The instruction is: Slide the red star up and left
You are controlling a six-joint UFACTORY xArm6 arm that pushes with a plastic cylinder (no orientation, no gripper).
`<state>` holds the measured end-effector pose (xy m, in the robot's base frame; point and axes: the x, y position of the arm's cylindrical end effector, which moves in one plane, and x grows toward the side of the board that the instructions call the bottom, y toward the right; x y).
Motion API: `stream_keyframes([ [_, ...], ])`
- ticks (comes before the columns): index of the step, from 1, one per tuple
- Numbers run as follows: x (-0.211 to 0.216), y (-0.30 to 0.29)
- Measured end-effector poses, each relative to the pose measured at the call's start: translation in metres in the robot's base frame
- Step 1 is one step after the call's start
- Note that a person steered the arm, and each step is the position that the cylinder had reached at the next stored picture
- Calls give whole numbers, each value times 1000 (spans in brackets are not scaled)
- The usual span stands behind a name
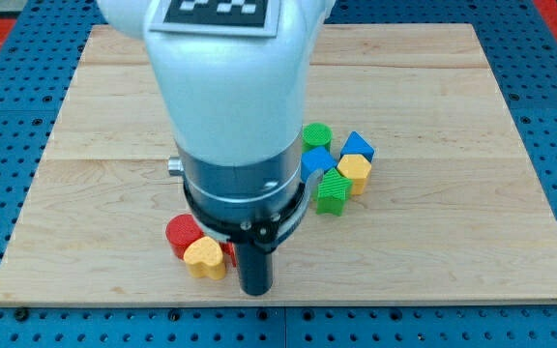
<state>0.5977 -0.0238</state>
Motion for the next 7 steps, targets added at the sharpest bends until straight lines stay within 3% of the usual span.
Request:
stream_keyframes([
  [4, -44, -40],
  [6, -104, -53],
  [7, -96, -112],
])
